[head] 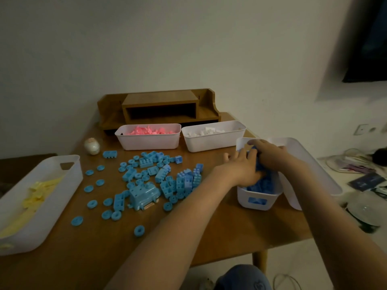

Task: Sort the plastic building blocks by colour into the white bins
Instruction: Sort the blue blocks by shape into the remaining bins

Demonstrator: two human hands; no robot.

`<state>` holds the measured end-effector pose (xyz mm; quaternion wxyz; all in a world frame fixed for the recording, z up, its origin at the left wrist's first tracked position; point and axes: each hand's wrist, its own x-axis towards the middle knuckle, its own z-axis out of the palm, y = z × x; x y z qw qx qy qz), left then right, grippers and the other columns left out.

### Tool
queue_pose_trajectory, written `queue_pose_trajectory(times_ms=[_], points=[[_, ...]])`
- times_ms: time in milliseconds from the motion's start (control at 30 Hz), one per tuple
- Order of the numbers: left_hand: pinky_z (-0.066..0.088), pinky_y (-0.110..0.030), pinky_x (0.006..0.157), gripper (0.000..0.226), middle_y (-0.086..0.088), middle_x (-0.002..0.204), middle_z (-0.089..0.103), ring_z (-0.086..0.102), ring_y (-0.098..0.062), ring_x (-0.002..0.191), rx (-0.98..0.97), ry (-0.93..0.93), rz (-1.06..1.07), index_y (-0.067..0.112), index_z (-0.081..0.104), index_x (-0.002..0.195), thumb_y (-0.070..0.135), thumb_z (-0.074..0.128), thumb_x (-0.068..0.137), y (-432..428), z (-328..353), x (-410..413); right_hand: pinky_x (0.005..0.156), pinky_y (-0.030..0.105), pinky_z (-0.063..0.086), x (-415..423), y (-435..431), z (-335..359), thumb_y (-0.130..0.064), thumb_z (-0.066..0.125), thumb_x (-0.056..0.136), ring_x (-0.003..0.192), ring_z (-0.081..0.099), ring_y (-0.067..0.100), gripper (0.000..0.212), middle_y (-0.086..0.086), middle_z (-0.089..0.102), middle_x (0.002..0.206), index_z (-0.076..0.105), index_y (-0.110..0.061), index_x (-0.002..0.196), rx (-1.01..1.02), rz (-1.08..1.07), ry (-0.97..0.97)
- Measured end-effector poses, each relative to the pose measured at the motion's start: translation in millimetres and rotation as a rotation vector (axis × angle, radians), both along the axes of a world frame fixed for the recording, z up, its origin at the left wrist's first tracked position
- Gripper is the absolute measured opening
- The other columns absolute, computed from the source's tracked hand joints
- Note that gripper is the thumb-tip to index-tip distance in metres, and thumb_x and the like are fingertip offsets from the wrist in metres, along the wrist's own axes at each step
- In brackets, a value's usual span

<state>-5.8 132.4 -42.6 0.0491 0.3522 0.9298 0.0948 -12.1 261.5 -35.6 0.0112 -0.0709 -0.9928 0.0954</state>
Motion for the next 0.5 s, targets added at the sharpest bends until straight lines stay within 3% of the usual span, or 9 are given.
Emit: queue_pose_trajectory(times_ms=[167,267,400,500], points=[[0.01,-0.045,0.112,0.069,-0.004,0.157,0.011,0.014,-0.026,0.142,0.247,-0.154,0.037,0.025,0.003,0.15,0.045,0.041,0.096,-18,4,5,0.103,0.041,0.024,5,-12,8,-0.016,0.036,0.097,0.132,0.032,0.026,0.049,0.0,0.035,0.148,0.029,-0.032,0.143,0.118,-0.078,0.014],[0.01,-0.044,0.113,0.067,0.0,0.156,0.011,0.013,-0.023,0.143,0.285,-0.17,0.033,0.026,0.007,0.149,0.041,0.045,0.095,-47,10,9,0.105,0.042,0.021,12,-26,16,-0.014,0.036,0.096,0.133,0.028,0.027,0.051,-0.002,0.032,0.15,0.028,-0.033,0.143,0.099,-0.051,0.078],[0.015,-0.04,0.109,0.051,0.002,0.145,0.034,0.028,-0.019,0.136,0.161,0.101,0.155,0.029,0.031,0.141,0.013,0.045,0.095,-106,5,0,0.101,0.036,0.031,24,-68,22,-0.003,0.039,0.094,0.127,0.035,0.027,0.046,0.007,0.039,0.144,0.041,-0.02,0.137,-0.071,0.15,0.317],[0.014,-0.037,0.103,0.044,0.006,0.126,0.049,0.038,-0.016,0.125,0.027,0.219,0.245,0.031,0.048,0.126,0.002,0.042,0.092,-142,-13,-4,0.094,0.027,0.039,34,-108,19,0.004,0.041,0.091,0.119,0.047,0.021,0.047,0.004,0.049,0.131,0.046,-0.019,0.132,-0.172,0.298,0.261]])
